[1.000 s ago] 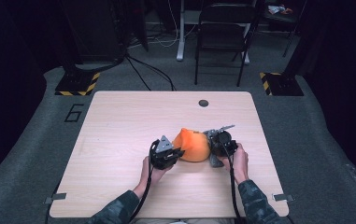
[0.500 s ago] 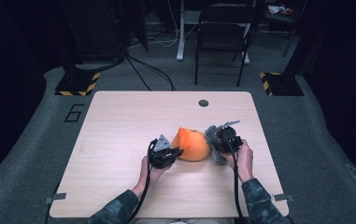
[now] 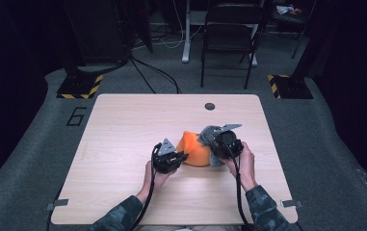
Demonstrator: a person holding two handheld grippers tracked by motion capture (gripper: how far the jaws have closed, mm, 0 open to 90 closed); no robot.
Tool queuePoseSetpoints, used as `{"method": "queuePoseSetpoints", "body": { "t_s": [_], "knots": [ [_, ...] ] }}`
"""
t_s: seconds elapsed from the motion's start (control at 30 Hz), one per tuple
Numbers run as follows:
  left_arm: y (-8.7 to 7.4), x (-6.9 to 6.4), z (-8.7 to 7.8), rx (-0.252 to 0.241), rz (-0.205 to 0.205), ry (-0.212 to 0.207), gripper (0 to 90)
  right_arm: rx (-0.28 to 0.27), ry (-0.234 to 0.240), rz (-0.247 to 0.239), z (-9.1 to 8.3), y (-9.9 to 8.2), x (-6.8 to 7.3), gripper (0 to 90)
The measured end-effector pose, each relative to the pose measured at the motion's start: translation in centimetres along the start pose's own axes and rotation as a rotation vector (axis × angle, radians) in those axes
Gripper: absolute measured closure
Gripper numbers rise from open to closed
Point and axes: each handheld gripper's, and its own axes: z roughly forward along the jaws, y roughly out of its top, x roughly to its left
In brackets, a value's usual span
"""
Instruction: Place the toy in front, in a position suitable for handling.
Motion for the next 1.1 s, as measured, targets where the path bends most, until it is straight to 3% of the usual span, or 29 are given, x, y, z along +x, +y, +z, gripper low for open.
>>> {"method": "queuePoseSetpoints", "body": {
  "t_s": [0.1,0.27,0.4,0.47,0.57,0.67,0.87,1.1],
  "knots": [
    [0.0,0.0,0.0,0.001,0.004,0.001,78.7,0.010,-0.009,0.005,0.8,-0.3,0.1,73.5],
    [0.0,0.0,0.1,-0.009,0.010,-0.015,59.4,-0.004,-0.018,0.005,1.3,-0.6,-0.4,73.6],
    [0.0,-0.7,0.3,0.031,0.108,0.064,49.0,-0.009,-0.025,0.003,1.4,-0.7,-0.5,73.6],
    [-0.2,-0.9,0.5,0.040,0.121,0.100,47.4,-0.008,-0.025,0.005,1.5,-0.7,-0.5,73.6],
    [-0.4,-0.9,0.8,0.045,0.123,0.109,45.1,-0.011,-0.025,0.008,1.5,-0.7,-0.7,73.6],
    [-0.7,-0.9,1.2,0.053,0.128,0.124,48.6,-0.019,-0.013,0.014,1.6,-0.8,-0.7,73.6],
    [-0.9,-0.6,1.2,0.045,0.100,0.115,74.3,-0.031,-0.011,0.015,1.7,-0.8,-0.7,73.5],
    [-0.2,-0.4,0.6,0.023,0.062,0.066,81.7,-0.023,-0.014,0.034,1.0,-0.5,-0.9,73.6]
  ]
}}
